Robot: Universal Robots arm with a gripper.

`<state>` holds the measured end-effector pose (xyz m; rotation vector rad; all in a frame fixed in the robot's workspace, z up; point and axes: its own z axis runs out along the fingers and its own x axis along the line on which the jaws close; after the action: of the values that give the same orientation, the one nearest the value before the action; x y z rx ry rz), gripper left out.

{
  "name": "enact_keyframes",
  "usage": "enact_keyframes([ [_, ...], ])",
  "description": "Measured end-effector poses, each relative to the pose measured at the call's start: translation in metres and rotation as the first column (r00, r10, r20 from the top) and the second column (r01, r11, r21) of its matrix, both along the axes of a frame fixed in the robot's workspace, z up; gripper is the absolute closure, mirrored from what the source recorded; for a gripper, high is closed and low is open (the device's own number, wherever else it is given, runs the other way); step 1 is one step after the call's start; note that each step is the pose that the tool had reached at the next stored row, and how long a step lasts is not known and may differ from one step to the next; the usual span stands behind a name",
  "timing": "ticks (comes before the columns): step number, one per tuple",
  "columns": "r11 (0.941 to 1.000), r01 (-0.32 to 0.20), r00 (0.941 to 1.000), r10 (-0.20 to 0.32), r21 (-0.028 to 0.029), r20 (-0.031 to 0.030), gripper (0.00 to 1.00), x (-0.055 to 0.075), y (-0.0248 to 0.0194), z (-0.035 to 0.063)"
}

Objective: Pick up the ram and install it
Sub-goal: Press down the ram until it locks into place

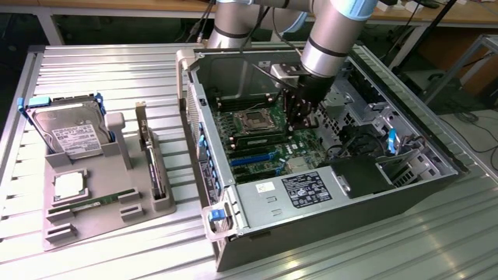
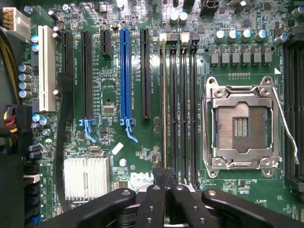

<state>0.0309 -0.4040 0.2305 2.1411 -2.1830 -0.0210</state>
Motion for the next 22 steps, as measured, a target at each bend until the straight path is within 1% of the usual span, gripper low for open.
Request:
enact_keyframes([
  [1, 1.0, 0.0, 1.0, 0.0, 0.0017, 0.0007, 0.89, 0.0, -0.0001, 0.0016],
  [2, 1.0, 0.0, 1.0, 0.0, 0.0015, 0.0007, 0.89, -0.003, -0.0001, 0.0097],
  [3, 1.0, 0.0, 1.0, 0.0, 0.0007, 0.0004, 0.89, -0.008, -0.0002, 0.0143],
  [4, 1.0, 0.0, 1.0, 0.0, 0.0008, 0.0005, 0.89, -0.015, -0.0002, 0.0158],
  [6, 1.0, 0.0, 1.0, 0.0, 0.0009, 0.0005, 0.89, -0.026, -0.0003, 0.0163],
  [9, 1.0, 0.0, 1.0, 0.0, 0.0003, 0.0004, 0.89, -0.038, -0.0003, 0.0165],
  [12, 1.0, 0.0, 1.0, 0.0, -0.0003, 0.0005, 0.89, -0.064, -0.0002, 0.0164],
  [16, 1.0, 0.0, 1.0, 0.0, -0.0012, 0.0004, 0.89, -0.084, -0.0002, 0.0165],
  [19, 1.0, 0.0, 1.0, 0.0, -0.0013, 0.0005, 0.89, -0.11, -0.0002, 0.0164],
  [20, 1.0, 0.0, 1.0, 0.0, -0.0014, 0.0003, 0.89, -0.114, -0.0002, 0.0165],
  [22, 1.0, 0.0, 1.0, 0.0, -0.0015, 0.0005, 0.89, -0.113, -0.0002, 0.0139],
])
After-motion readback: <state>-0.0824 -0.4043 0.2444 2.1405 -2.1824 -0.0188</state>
